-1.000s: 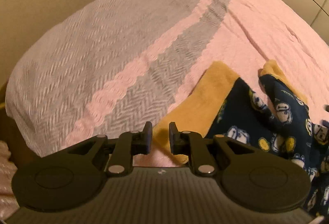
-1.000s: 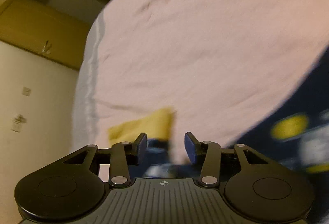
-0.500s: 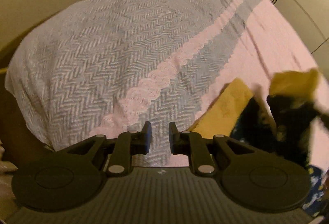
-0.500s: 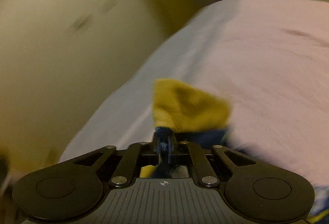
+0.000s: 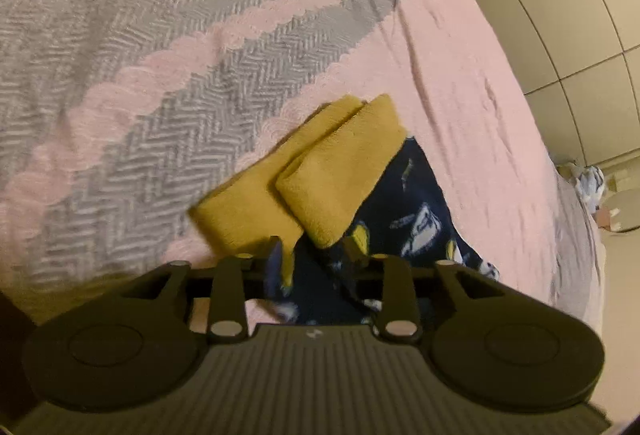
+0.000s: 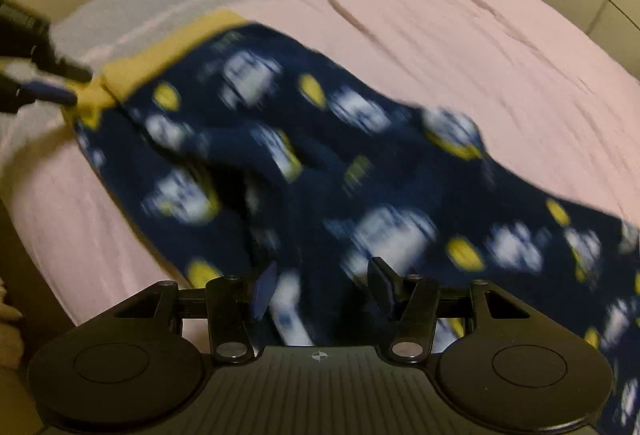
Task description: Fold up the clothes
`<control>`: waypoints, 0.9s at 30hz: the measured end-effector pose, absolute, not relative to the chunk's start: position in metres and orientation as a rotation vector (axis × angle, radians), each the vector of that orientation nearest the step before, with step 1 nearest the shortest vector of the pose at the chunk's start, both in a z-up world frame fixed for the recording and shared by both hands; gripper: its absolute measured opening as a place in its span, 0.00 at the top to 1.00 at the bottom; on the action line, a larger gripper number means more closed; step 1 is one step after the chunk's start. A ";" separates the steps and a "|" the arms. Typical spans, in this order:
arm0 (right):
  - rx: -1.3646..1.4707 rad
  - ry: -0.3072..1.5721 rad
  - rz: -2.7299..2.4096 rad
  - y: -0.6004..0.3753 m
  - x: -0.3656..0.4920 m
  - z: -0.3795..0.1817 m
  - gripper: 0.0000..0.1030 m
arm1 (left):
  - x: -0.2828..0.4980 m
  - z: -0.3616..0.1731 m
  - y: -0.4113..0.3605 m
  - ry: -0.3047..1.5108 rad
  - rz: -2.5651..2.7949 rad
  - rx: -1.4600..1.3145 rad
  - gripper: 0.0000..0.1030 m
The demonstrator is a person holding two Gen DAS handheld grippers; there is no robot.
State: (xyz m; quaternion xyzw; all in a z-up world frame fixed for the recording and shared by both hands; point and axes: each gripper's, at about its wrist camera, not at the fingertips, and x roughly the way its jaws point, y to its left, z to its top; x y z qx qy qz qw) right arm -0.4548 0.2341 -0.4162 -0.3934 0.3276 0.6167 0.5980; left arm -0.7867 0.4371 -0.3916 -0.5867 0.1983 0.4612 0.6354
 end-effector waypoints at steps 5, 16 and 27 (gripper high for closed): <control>-0.917 0.703 1.479 0.213 -0.467 -0.422 0.48 | -0.782 -0.410 0.453 0.391 1.105 -1.396 0.68; -0.853 0.459 1.530 0.201 -0.479 -0.393 0.96 | -0.802 -0.346 0.434 0.308 1.083 -0.987 0.98; -1.008 0.488 1.610 0.192 -0.497 -0.422 0.96 | -0.816 -0.372 0.405 0.417 1.138 -0.903 0.97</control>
